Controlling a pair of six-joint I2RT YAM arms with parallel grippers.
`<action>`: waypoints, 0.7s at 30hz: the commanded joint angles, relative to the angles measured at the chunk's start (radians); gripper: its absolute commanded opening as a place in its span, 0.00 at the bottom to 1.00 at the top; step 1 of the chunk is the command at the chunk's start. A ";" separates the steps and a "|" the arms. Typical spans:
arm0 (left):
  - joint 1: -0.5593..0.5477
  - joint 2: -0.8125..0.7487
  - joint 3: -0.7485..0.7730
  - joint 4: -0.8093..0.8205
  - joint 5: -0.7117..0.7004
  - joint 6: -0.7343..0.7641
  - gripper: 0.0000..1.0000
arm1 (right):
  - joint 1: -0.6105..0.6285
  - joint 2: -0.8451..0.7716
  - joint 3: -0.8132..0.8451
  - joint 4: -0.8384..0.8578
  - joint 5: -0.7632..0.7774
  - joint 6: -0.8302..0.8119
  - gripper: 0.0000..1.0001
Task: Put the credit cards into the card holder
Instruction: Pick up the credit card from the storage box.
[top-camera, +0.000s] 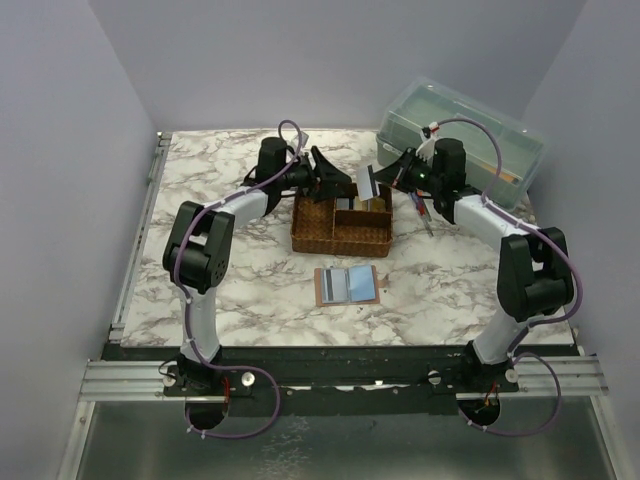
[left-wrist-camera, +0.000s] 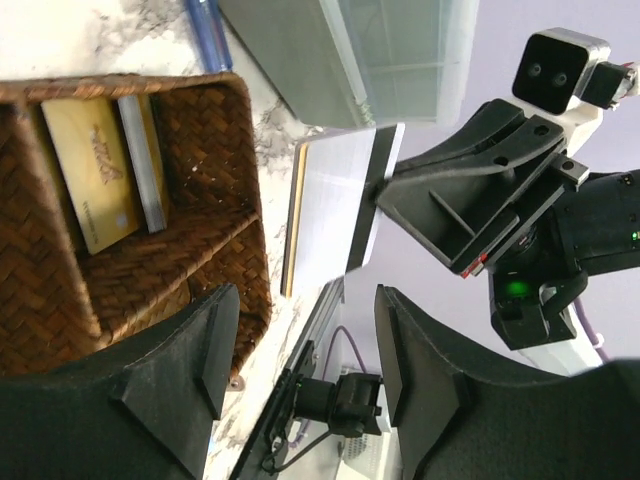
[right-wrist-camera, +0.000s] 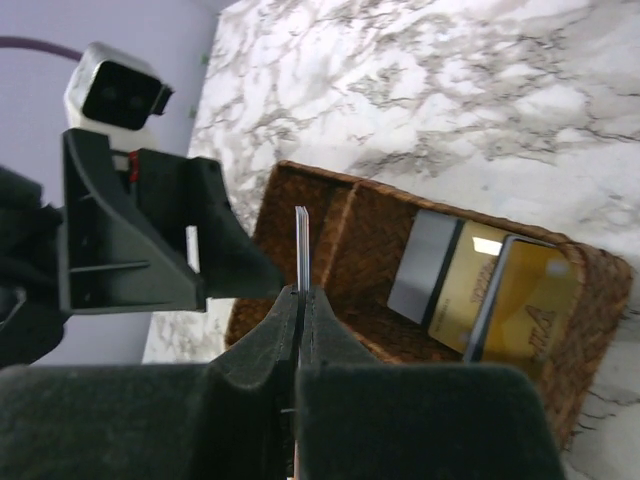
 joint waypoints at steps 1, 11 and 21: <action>0.000 0.044 0.073 0.133 0.091 -0.023 0.61 | -0.007 -0.028 -0.026 0.150 -0.132 0.075 0.00; -0.002 0.098 0.074 0.250 0.132 -0.072 0.58 | -0.017 0.010 -0.040 0.254 -0.215 0.154 0.00; -0.002 0.116 0.074 0.334 0.134 -0.117 0.21 | -0.026 0.026 -0.042 0.248 -0.232 0.168 0.00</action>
